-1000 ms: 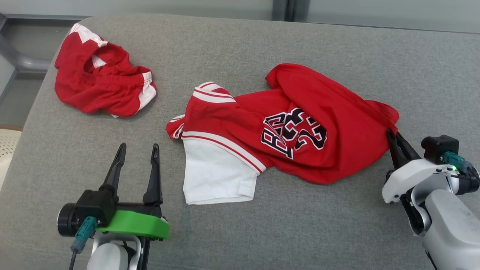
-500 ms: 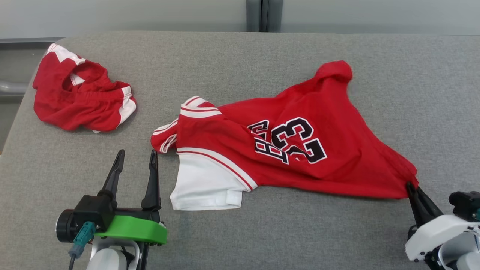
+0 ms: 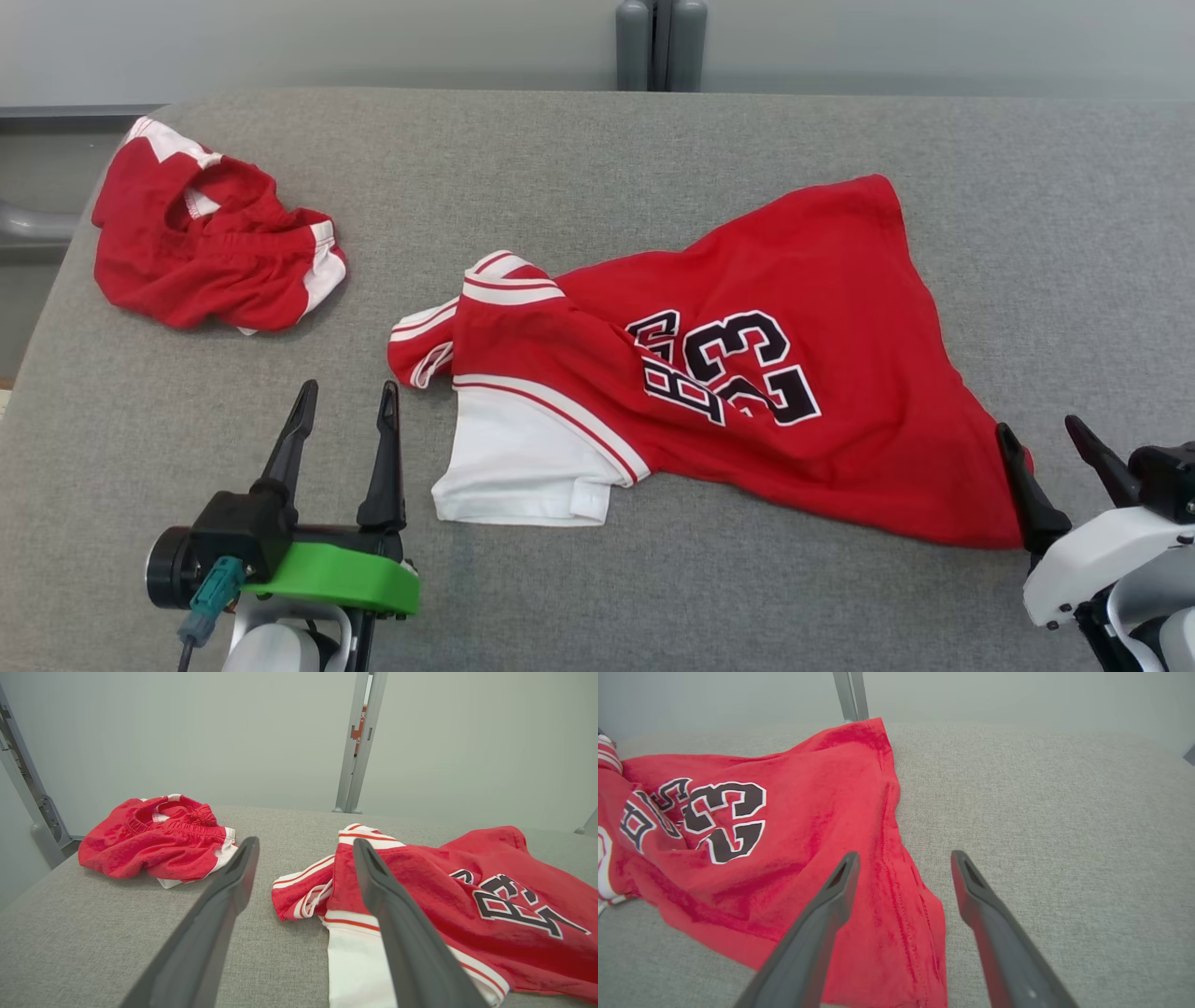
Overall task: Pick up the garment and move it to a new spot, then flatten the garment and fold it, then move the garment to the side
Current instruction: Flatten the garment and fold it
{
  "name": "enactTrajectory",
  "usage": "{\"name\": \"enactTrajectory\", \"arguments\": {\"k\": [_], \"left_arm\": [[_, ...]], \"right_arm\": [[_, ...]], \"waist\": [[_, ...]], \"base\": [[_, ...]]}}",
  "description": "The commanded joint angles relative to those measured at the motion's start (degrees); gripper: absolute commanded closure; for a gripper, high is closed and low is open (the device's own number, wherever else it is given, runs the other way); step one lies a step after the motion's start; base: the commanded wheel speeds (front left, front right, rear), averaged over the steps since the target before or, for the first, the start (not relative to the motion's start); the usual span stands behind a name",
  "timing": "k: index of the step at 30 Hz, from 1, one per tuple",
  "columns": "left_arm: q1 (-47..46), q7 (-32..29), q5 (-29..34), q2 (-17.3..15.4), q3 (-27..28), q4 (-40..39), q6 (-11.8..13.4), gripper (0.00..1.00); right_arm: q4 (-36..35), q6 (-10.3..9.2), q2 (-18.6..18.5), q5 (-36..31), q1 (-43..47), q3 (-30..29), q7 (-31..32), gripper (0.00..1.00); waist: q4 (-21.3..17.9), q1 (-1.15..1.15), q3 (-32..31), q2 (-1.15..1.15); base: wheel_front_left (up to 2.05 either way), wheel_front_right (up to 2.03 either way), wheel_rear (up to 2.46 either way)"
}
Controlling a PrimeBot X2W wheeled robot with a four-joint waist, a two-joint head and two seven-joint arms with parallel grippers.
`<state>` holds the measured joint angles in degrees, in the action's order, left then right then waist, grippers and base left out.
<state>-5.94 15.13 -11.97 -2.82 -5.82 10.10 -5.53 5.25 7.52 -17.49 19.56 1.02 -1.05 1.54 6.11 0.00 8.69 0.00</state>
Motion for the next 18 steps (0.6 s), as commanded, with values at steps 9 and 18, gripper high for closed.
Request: {"name": "enactTrajectory", "arguments": {"k": [9, 18], "left_arm": [[0.18, 0.01, -0.86, -0.13, -0.41, -0.01, 0.17, 0.00], [-0.91, 0.02, -0.76, -0.13, -0.25, 0.06, 0.34, 0.00]], "right_arm": [[7.86, -0.07, -3.76, -0.13, -4.09, 3.34, 1.09, 0.00], [15.73, -0.07, -4.33, 1.47, -6.90, 6.48, -1.53, 0.99]], "waist": [[1.68, 0.00, 0.50, 0.00], [2.31, 0.00, 1.58, 0.00]], "base": [[0.00, 0.00, 0.00], [0.00, 0.00, 0.00]]}}
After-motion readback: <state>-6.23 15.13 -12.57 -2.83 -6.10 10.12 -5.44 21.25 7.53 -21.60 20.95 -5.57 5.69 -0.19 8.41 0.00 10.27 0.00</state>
